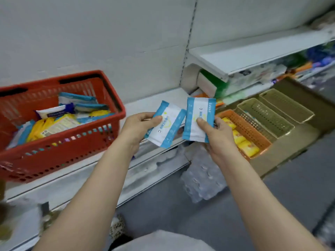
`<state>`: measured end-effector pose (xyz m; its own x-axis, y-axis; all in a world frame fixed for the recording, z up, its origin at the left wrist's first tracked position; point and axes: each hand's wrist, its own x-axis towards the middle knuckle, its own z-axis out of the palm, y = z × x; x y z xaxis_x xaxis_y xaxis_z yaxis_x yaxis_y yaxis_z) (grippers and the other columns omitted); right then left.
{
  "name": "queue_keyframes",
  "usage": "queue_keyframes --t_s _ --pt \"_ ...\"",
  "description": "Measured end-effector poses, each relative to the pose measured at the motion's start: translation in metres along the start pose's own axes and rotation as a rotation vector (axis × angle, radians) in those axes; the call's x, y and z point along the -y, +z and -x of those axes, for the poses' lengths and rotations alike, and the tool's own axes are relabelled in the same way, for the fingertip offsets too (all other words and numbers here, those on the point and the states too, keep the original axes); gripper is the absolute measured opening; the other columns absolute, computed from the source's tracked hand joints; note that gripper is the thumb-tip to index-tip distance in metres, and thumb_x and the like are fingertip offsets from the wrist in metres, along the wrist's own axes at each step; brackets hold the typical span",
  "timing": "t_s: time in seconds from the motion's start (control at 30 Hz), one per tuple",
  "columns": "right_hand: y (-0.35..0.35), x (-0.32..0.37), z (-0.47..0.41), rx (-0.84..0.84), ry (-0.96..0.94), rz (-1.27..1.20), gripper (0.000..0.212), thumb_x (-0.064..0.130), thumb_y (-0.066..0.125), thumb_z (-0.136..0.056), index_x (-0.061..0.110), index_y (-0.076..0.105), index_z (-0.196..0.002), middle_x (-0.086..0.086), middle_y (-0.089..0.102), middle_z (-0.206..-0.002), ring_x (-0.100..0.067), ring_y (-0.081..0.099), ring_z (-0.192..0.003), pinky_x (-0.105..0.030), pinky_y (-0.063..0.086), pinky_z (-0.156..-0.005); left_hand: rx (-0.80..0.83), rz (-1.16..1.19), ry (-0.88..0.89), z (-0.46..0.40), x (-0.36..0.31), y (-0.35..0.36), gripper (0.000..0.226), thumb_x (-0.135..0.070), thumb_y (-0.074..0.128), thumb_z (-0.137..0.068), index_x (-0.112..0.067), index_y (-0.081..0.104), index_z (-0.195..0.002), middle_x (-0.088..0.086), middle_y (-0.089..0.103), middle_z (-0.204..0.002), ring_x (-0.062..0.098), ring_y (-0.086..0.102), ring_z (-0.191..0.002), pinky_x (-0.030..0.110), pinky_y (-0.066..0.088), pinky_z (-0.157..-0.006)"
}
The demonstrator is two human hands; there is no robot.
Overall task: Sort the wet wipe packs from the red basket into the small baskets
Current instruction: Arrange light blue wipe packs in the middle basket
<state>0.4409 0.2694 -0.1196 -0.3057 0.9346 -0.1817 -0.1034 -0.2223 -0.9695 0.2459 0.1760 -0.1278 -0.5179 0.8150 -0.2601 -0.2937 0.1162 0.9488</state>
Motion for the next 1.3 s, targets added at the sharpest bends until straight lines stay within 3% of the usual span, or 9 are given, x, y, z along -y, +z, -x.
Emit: queue_keyframes --t_s 0.2,0.3,0.47,0.6,0.7,0.93,1.1,1.2,1.3 --pt "-0.162 -0.002 0.018 -0.182 0.036 -0.054 0.017 0.002 0.07 -0.087 0.009 0.066 -0.103 -0.012 0.075 -0.103 -0.021 0.074 -0.082 -0.033 0.06 -0.069 0.214 -0.035 -0.151 0.014 0.059 0.156 0.015 -0.01 0.076 -0.08 -0.008 0.073 -0.095 0.009 0.076 -0.088 0.018 0.072 -0.07 0.025 0.056 -0.058" --pt "-0.216 -0.005 0.014 -0.251 0.055 -0.056 0.021 0.002 0.069 -0.088 0.004 0.066 -0.108 -0.015 0.073 -0.108 -0.03 0.07 -0.095 -0.043 0.058 -0.086 0.249 -0.099 -0.175 0.016 0.076 0.212 0.017 -0.008 0.077 -0.079 -0.007 0.073 -0.095 0.008 0.076 -0.084 0.016 0.072 -0.066 0.023 0.055 -0.057" --pt "-0.276 -0.007 -0.021 -0.301 0.087 -0.092 0.018 0.003 0.072 -0.085 0.01 0.065 -0.101 -0.006 0.076 -0.098 -0.02 0.073 -0.085 -0.034 0.06 -0.077 0.231 -0.18 -0.182 -0.019 0.092 0.275 0.031 -0.011 0.081 -0.075 -0.005 0.07 -0.103 0.013 0.075 -0.095 0.022 0.071 -0.078 0.033 0.058 -0.074" --pt "-0.323 -0.002 -0.071 -0.352 0.118 -0.074 0.03 0.004 0.075 -0.083 0.006 0.058 -0.108 -0.007 0.075 -0.098 -0.019 0.072 -0.084 -0.032 0.06 -0.076 0.2 -0.152 -0.216 -0.062 0.112 0.322 0.029 -0.012 0.082 -0.074 -0.009 0.069 -0.1 0.01 0.076 -0.088 0.019 0.072 -0.069 0.026 0.057 -0.059" --pt "-0.359 0.011 -0.111 -0.368 0.145 0.014 0.025 0.006 0.076 -0.083 0.011 0.06 -0.101 -0.004 0.075 -0.093 -0.018 0.073 -0.08 -0.031 0.06 -0.072 0.148 -0.137 -0.28 -0.092 0.123 0.357 0.023 -0.012 0.082 -0.076 -0.014 0.069 -0.095 0.009 0.076 -0.085 0.022 0.072 -0.07 0.031 0.06 -0.062" --pt "-0.43 0.047 -0.211 -0.308 0.207 0.132 0.02 0.014 0.078 -0.084 0.018 0.063 -0.097 0.002 0.074 -0.087 -0.011 0.071 -0.069 -0.024 0.056 -0.06 0.07 -0.17 -0.37 -0.15 0.133 0.426 0.026 -0.004 0.079 -0.077 -0.014 0.068 -0.099 0.006 0.075 -0.087 0.019 0.072 -0.072 0.032 0.058 -0.072" --pt "-0.452 0.04 -0.293 -0.156 0.243 0.204 0.01 0.013 0.072 -0.089 0.018 0.065 -0.095 -0.001 0.072 -0.09 -0.013 0.068 -0.072 -0.025 0.057 -0.065 -0.049 -0.172 -0.419 -0.183 0.14 0.452 0.027 0.0 0.079 -0.075 -0.015 0.066 -0.093 0.007 0.074 -0.091 0.021 0.072 -0.079 0.035 0.058 -0.075" --pt "-0.47 0.024 -0.358 -0.053 0.221 0.387 0.012 0.008 0.069 -0.09 0.014 0.065 -0.099 -0.008 0.069 -0.096 -0.013 0.064 -0.074 -0.026 0.054 -0.07 -0.151 -0.134 -0.419 -0.201 0.146 0.466 0.024 -0.001 0.079 -0.076 -0.013 0.067 -0.092 0.009 0.074 -0.092 0.02 0.071 -0.075 0.034 0.057 -0.071" --pt "-0.486 0.002 -0.423 0.179 0.255 0.684 0.026 0.011 0.075 -0.086 0.01 0.065 -0.11 -0.012 0.07 -0.108 -0.018 0.066 -0.083 -0.03 0.054 -0.075 -0.279 -0.083 -0.427 -0.211 0.152 0.48 0.023 -0.002 0.077 -0.078 -0.013 0.067 -0.096 0.012 0.073 -0.095 0.02 0.07 -0.073 0.033 0.058 -0.072"
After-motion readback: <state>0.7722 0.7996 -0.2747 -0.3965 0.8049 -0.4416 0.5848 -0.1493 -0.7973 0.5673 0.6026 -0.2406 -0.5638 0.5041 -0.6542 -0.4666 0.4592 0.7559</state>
